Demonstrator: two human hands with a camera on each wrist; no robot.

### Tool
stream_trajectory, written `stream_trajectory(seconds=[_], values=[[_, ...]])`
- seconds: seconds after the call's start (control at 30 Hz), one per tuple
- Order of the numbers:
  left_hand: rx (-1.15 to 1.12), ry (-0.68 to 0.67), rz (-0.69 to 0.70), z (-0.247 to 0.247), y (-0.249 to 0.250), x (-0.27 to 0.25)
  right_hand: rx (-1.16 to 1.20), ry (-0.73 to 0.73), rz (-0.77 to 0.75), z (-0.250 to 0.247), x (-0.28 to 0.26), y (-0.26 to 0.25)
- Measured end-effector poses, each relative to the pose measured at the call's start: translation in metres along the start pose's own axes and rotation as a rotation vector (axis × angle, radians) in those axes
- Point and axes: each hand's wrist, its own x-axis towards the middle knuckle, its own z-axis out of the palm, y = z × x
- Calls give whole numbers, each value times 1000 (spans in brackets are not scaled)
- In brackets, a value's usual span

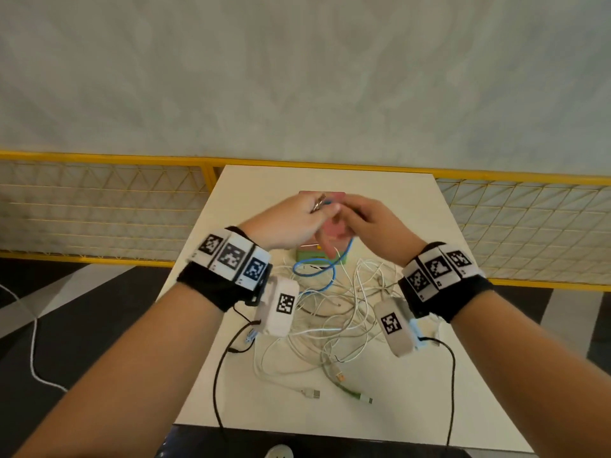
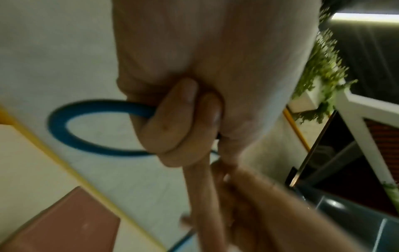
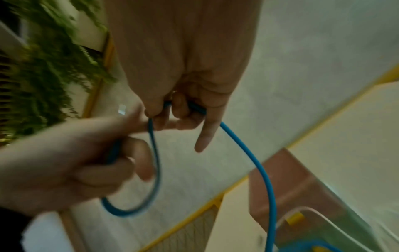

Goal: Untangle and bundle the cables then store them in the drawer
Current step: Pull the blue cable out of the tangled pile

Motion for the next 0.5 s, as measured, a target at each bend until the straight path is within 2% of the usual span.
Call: stream_trajectory(seconds=[0.1,0.17,0.23,0.3,0.37,0.43,0.5], values=[[-88,101,49,3,-12,6,6,99,-93,-9,6,-14],[-167,279,63,-5,-14,11,64,76,-64,-10,4,-8],[-301,497,100,-20,-10,13,120,12,9,-5,-2,5],[-398,653,115,-38,-10,14,153,-29,97,4,-10,18],[-322,695,41,-49,-16,15,132,-44,148,8,-14,27],[-151,691,-14,-50,-26,15,3,-36,131,6,-13,30],[-56,664,81,-42,-27,13,-170,-64,71,1,-9,23]])
